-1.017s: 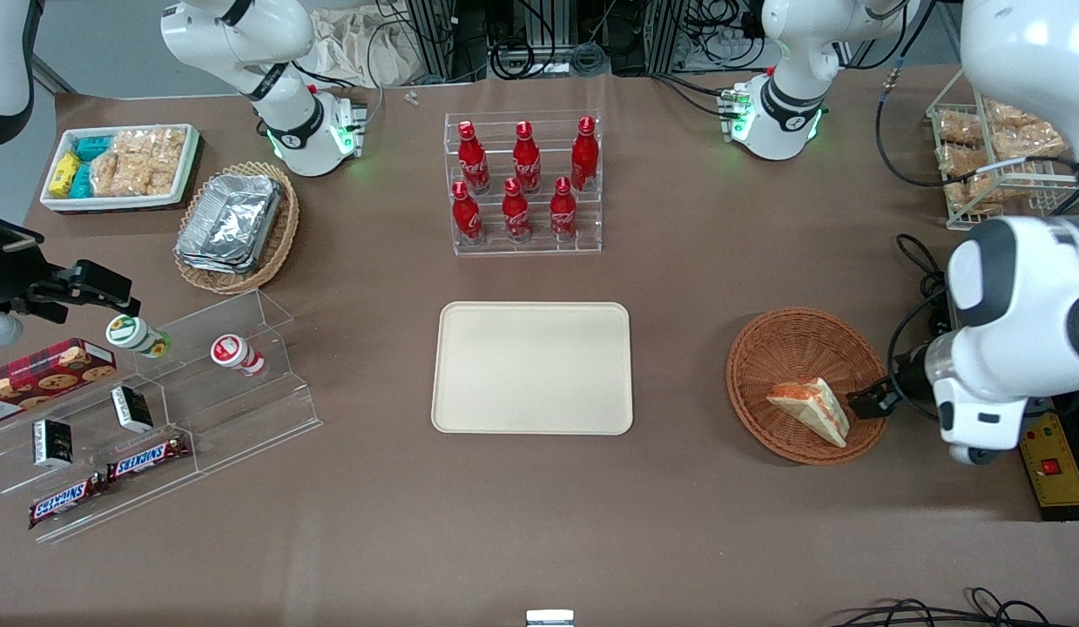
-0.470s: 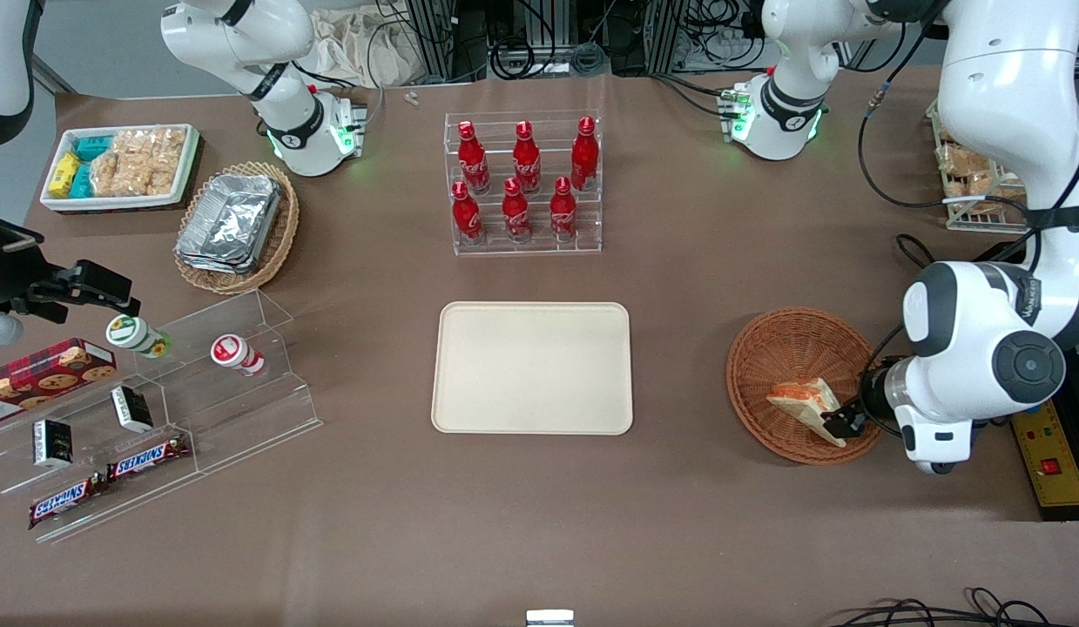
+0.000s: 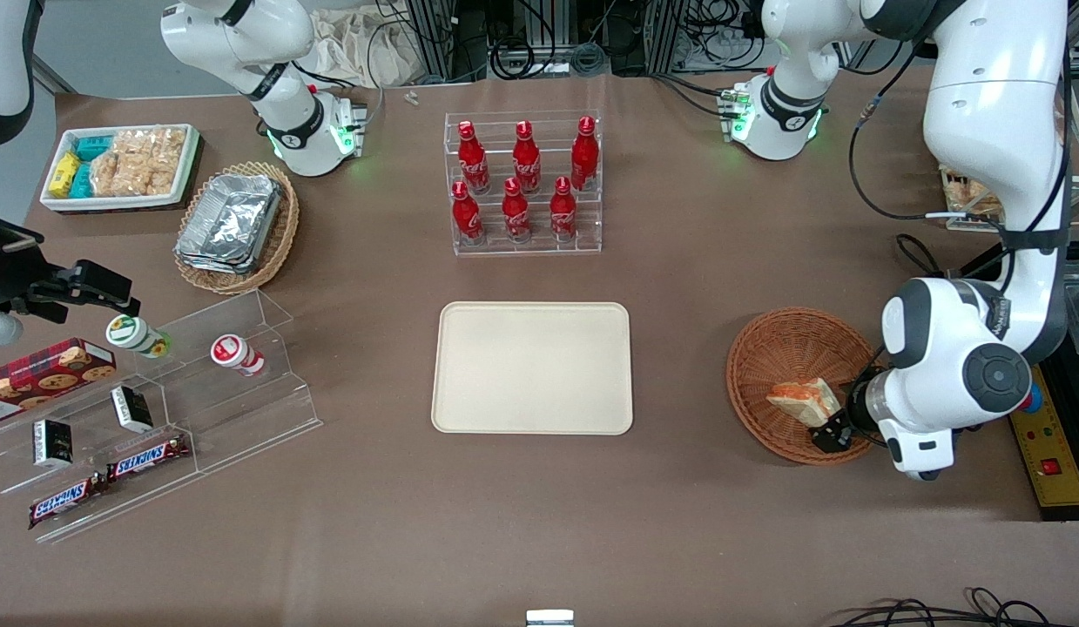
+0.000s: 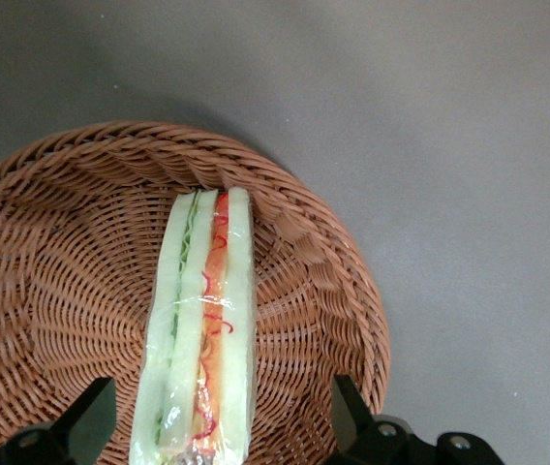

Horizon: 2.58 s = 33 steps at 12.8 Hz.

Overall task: Place sandwich from basket to tray
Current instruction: 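Close the left gripper on the sandwich and lift it, then carry the held sandwich with the left gripper over to the cream tray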

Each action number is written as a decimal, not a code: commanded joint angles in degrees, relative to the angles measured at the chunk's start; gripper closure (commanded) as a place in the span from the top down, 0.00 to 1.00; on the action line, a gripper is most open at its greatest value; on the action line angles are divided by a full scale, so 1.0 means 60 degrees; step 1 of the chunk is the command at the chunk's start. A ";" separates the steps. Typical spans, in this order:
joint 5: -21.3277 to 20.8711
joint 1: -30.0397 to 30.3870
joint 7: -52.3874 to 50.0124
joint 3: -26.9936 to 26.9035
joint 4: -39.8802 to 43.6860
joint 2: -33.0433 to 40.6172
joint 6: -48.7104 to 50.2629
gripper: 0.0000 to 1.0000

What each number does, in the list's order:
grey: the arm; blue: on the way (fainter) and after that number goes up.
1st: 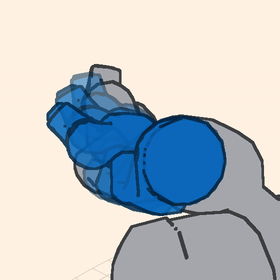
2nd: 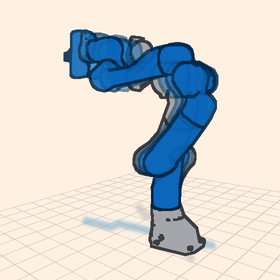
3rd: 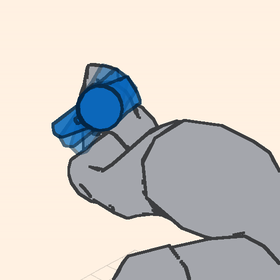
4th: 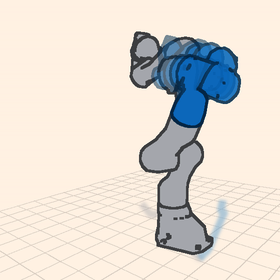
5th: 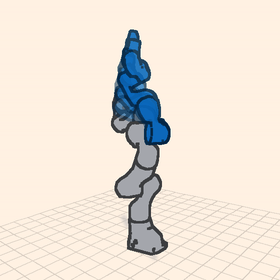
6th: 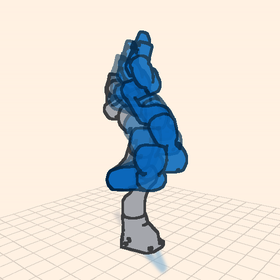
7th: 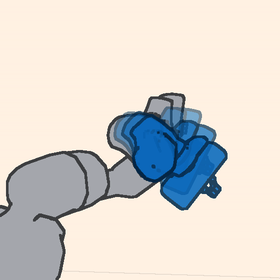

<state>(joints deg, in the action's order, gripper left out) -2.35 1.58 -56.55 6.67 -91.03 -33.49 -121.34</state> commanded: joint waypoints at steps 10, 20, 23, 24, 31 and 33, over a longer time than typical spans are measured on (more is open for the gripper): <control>-0.0077 -0.0131 -0.0257 -0.0027 -0.0077 -0.0453 -0.0255 1.00; -0.0004 -0.0117 -0.1180 -0.0012 0.0069 -0.0455 -0.0227 0.00; -0.0062 -0.0088 -0.1092 -0.0027 0.0740 -0.0059 0.1161 0.00; -0.0077 -0.0088 -0.1078 -0.0027 0.1048 0.0014 0.1674 0.00; 0.0069 -0.0117 0.1995 0.0761 0.2571 0.0952 0.4809 0.00; 0.0142 -0.0131 0.2000 0.1463 0.2764 0.0952 0.5063 0.00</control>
<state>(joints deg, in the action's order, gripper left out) -2.07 1.02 -45.73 12.23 -76.35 -27.35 -93.16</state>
